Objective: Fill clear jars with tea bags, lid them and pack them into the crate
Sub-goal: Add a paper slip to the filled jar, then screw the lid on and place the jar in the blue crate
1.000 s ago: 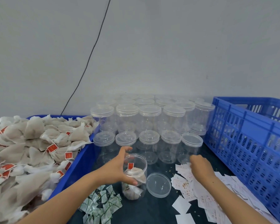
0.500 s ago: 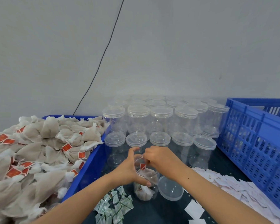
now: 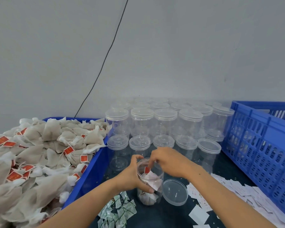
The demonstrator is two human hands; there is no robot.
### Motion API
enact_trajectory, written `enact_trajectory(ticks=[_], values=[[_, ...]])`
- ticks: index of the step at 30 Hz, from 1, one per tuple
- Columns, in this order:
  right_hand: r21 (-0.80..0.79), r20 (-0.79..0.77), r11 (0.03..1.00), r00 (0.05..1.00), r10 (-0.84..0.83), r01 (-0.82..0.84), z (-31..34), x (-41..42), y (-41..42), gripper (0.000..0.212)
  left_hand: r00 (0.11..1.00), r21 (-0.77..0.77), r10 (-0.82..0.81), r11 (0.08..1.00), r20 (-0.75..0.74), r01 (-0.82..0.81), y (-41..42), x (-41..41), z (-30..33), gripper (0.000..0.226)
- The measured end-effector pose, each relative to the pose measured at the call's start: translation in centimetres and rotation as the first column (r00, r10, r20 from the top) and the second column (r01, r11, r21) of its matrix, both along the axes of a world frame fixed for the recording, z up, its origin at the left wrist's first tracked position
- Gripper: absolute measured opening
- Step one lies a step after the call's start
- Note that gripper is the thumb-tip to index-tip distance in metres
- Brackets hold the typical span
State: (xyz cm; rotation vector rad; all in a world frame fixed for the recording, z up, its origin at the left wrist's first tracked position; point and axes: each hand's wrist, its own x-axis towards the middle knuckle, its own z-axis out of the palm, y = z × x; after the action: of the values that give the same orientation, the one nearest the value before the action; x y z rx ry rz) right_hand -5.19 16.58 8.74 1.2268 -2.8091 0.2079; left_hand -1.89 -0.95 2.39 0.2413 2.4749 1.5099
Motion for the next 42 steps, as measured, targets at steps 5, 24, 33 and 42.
enact_trajectory(ticks=[5,24,33,42], values=[[-0.714,0.199,0.605,0.930,-0.309,0.353,-4.8,0.3,4.3,0.029,0.998,-0.028,-0.027,0.999,0.052,0.028,-0.3,-0.6,-0.7,0.087],[-0.612,0.331,0.760,0.944,-0.006,0.219,-1.7,1.6,6.7,0.099,0.948,0.163,0.102,0.985,-0.303,-0.054,0.0,-0.2,1.1,0.091],[-0.667,0.302,0.738,0.943,0.138,0.106,-0.5,2.3,2.7,0.061,0.894,0.151,0.094,0.988,-0.439,-0.030,1.1,0.7,1.1,0.091],[-0.845,0.305,0.449,0.951,-0.042,0.291,-0.1,1.6,1.5,0.061,0.909,0.617,0.412,0.732,-0.065,-0.288,1.0,0.6,3.0,0.067]])
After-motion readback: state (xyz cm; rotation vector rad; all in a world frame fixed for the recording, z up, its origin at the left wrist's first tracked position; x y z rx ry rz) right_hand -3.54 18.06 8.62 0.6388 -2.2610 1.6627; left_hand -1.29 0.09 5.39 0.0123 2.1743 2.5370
